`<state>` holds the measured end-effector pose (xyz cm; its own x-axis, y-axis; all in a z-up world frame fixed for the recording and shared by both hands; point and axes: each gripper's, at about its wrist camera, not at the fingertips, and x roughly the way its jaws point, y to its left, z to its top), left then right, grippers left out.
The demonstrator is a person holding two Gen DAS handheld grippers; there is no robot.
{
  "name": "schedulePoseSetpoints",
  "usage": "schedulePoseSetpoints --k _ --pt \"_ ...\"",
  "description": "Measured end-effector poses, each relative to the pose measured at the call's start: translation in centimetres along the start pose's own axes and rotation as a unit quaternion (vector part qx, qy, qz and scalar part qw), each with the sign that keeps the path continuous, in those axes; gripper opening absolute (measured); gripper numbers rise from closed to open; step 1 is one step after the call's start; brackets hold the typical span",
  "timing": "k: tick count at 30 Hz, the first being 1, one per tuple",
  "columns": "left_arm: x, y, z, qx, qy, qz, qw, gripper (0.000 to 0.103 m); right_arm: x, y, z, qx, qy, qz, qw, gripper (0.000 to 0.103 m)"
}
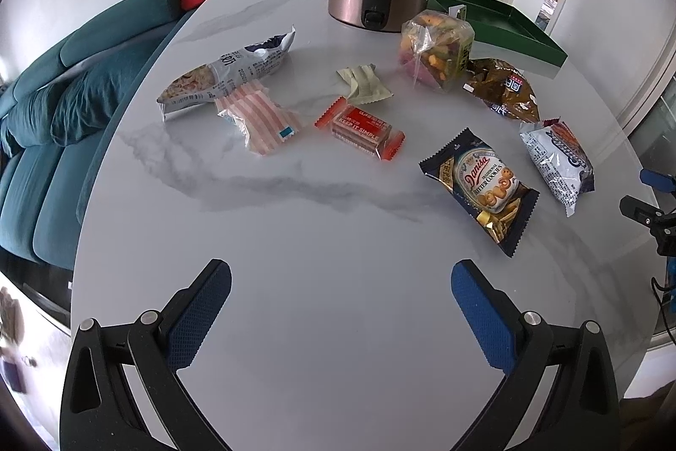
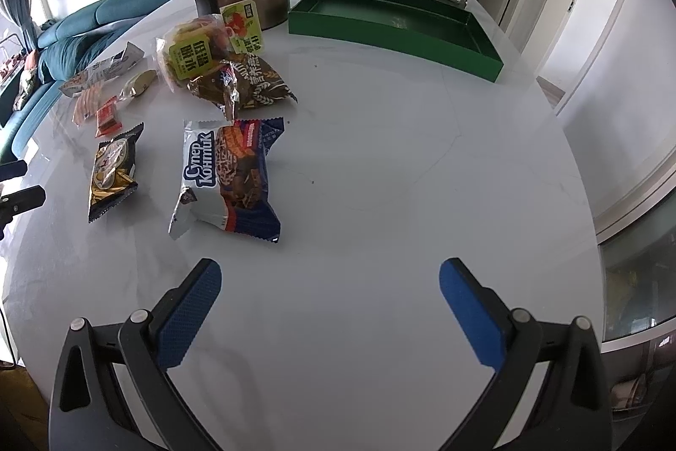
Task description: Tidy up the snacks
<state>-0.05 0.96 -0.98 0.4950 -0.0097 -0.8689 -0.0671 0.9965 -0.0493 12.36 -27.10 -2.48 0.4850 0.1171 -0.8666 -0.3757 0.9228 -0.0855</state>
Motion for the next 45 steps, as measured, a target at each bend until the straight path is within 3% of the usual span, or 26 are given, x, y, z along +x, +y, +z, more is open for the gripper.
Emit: schedulePoseSetpoints --k 32,45 --pt "-0.2 0.2 -0.5 -0.037 0.009 0.018 0.9991 0.102 0.1 0.1 0.8 -0.024 -0.01 0.022 0.999 0.103" --pt "0.1 -3.7 1.9 -0.043 0.007 -0.008 0.999 0.102 0.4 2.4 4.4 -0.06 -0.028 0.082 0.994 0.103"
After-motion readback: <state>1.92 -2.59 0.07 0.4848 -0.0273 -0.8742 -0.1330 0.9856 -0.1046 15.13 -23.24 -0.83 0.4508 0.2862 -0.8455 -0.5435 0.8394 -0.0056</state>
